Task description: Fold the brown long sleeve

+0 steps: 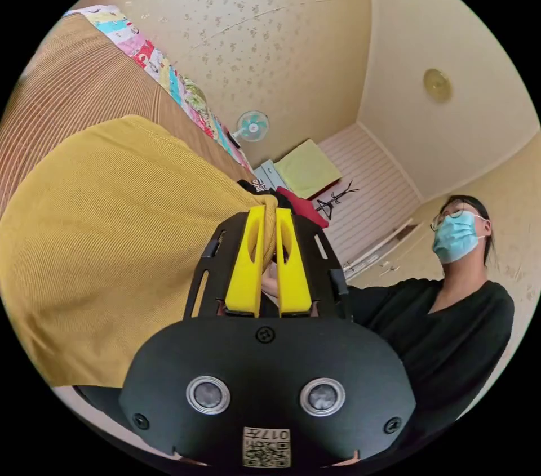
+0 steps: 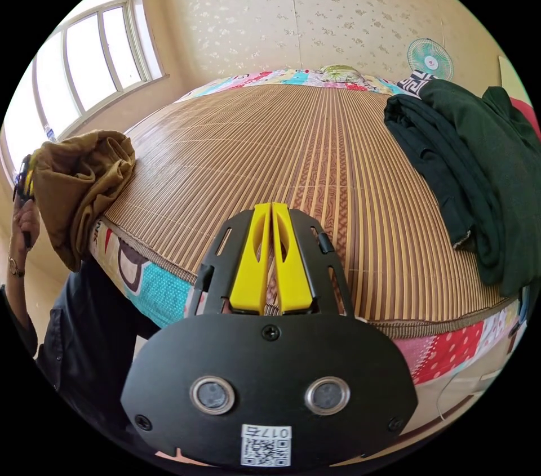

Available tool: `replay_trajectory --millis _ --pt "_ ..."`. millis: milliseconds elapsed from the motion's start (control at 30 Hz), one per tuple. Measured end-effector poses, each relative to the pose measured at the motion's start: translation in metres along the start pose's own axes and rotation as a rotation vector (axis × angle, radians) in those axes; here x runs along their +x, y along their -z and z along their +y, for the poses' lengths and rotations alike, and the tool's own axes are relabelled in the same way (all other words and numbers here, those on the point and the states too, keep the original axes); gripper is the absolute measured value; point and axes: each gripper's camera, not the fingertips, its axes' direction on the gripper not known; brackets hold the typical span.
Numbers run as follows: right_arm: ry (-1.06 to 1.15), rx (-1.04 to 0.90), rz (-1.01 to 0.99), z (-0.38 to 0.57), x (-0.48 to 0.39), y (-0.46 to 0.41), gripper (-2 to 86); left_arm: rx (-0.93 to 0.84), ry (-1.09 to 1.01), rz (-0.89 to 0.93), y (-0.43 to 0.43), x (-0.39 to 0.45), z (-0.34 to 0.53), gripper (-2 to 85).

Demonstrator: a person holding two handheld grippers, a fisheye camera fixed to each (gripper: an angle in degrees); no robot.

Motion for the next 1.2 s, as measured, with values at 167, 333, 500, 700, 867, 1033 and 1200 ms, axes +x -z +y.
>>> replay_trajectory --millis 167,333,500,700,867,1033,1200 --pt "-0.007 -0.004 -0.014 0.0 0.013 0.016 0.5 0.072 -0.386 0.165 0.079 0.127 0.031 3.8" --pt "0.02 -0.065 0.019 -0.006 0.016 0.041 1.2 0.218 -0.723 0.515 0.153 0.222 0.055 3.6" --pt "0.12 -0.116 -0.198 -0.005 0.004 0.095 3.8 0.297 -0.722 0.81 0.167 0.227 0.056 3.5" --pt "0.229 0.037 -1.048 0.04 0.018 0.205 10.7 0.244 -0.574 0.987 0.124 0.216 0.051 3.6" --pt "0.264 0.076 -1.152 0.079 0.033 0.248 14.8 0.255 -0.442 1.235 0.086 0.201 0.05 3.4" --pt "0.238 -0.006 -1.103 0.083 0.023 0.241 9.3 0.229 -0.371 1.323 0.056 0.202 0.05 3.5" --pt "0.192 0.021 -0.94 0.06 0.023 0.259 2.6 0.225 -0.377 1.345 0.059 0.207 0.043 3.5"
